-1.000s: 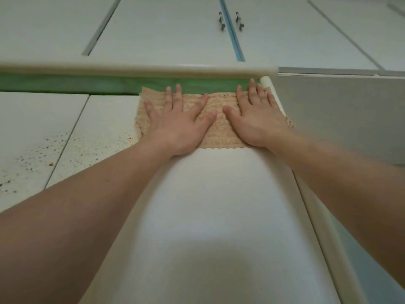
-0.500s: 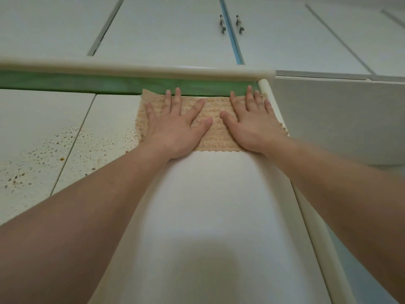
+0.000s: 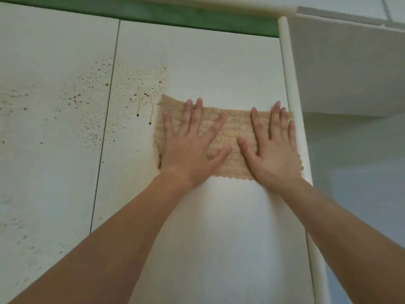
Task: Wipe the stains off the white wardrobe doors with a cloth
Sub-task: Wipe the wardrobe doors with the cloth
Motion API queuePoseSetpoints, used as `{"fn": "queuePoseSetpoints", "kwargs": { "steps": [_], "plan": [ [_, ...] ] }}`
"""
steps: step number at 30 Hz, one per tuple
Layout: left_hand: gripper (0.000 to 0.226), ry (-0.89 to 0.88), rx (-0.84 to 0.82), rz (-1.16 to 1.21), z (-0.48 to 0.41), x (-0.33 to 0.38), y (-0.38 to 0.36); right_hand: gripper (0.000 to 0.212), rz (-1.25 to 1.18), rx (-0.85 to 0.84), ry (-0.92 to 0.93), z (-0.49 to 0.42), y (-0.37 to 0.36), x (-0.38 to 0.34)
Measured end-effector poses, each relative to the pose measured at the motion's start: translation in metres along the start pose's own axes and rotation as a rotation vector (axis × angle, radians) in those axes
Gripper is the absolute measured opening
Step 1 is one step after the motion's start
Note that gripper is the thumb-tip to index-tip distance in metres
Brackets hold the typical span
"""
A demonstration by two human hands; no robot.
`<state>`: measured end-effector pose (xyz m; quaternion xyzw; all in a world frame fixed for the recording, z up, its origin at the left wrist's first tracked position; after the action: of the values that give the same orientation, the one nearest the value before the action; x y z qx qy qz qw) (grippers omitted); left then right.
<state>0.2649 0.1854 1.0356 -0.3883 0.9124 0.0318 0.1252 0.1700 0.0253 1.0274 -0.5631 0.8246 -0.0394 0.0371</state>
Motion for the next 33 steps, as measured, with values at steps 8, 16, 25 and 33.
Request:
{"fn": "queuePoseSetpoints", "kwargs": {
  "steps": [8,16,25,33],
  "plan": [
    [0.078,0.021,-0.035,0.036,0.157,0.021,0.018,0.074,-0.037,-0.014,-0.001,0.149,0.02,-0.021],
    [0.078,0.033,-0.086,0.124,0.339,0.062,0.033,0.077,-0.065,-0.07,-0.021,0.336,0.043,-0.025],
    [0.072,0.055,-0.094,0.157,0.402,0.066,0.039,0.081,-0.043,-0.11,-0.073,0.392,0.043,-0.032],
    [0.06,0.112,-0.027,0.113,0.338,0.007,0.048,0.079,-0.05,-0.091,-0.029,0.316,0.029,-0.072]
  ]
}}
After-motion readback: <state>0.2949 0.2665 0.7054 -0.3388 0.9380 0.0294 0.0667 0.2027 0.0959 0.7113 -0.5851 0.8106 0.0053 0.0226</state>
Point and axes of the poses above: each hand's wrist, its own z-axis away from the middle knuckle, its own y-axis out of the back of the hand, x = y × z, the point moved 7 cm from there along -z, towards the middle knuckle, and after that the axes turned 15 degrees about x, right-handed, at the moved point
